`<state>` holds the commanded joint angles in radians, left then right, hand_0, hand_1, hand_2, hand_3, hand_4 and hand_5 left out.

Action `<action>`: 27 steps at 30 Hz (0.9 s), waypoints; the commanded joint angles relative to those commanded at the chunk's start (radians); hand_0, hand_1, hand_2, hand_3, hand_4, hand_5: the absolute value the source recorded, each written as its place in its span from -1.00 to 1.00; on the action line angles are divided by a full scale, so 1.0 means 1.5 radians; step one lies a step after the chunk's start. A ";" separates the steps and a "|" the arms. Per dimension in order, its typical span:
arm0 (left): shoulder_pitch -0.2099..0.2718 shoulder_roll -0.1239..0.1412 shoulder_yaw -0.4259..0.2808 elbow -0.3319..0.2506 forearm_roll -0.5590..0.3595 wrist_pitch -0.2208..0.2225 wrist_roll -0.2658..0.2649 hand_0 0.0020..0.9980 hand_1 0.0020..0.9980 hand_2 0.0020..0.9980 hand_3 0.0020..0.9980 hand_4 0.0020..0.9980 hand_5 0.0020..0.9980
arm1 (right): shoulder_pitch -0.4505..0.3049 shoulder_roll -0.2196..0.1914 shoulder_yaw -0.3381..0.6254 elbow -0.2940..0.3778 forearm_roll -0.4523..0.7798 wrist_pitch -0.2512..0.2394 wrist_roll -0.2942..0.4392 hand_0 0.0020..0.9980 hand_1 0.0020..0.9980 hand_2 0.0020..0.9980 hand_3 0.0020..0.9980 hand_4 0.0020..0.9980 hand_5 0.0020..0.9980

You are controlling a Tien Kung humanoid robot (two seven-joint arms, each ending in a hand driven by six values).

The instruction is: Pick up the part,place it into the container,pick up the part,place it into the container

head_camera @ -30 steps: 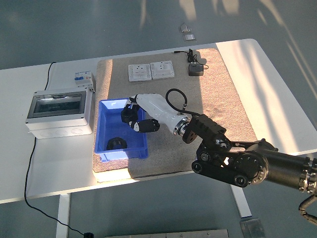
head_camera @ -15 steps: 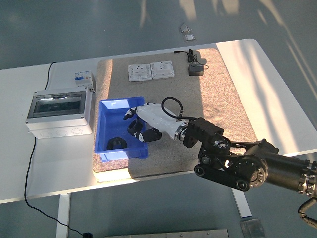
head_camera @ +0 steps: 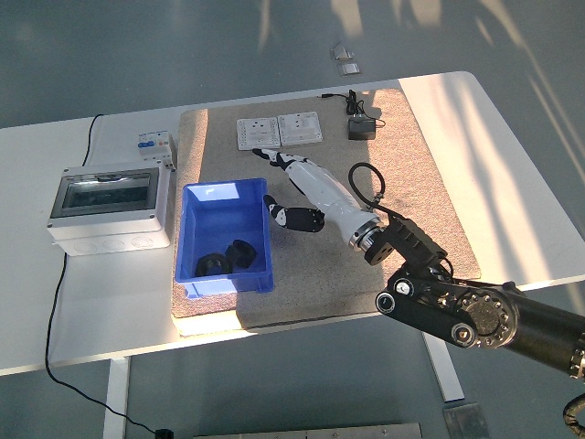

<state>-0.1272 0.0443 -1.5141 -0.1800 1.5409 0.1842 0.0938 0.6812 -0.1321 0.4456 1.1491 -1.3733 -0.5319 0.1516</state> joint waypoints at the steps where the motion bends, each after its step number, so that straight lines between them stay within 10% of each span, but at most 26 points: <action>1: 0.001 -0.002 0.001 0.000 -0.004 0.001 -0.002 0.36 0.34 0.41 0.25 0.30 0.52 | -0.017 -0.011 0.022 0.011 0.016 -0.010 0.013 0.93 0.80 0.90 0.87 -0.01 -1.00; 10: 0.013 -0.010 0.000 0.000 -0.022 0.005 -0.012 0.36 0.34 0.41 0.26 0.30 0.53 | -0.219 -0.100 0.249 0.076 0.186 -0.001 0.138 0.65 0.53 0.66 0.64 -0.01 -0.90; 18: 0.016 -0.011 -0.004 0.000 -0.019 0.007 -0.012 0.36 0.33 0.41 0.25 0.30 0.53 | -0.359 -0.080 0.425 0.073 0.312 0.005 0.195 0.58 0.40 0.53 0.48 -0.02 -0.90; 27: 0.016 -0.012 -0.005 0.000 -0.011 0.004 -0.004 0.36 0.33 0.40 0.25 0.31 0.54 | -0.374 -0.065 0.508 0.076 0.336 -0.001 0.213 0.55 0.35 0.46 0.40 -0.02 -0.89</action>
<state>-0.1030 0.0267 -1.5212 -0.1800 1.5249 0.1900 0.0878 0.1202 -0.2297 1.2075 1.2631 -0.8701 -0.5327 0.4713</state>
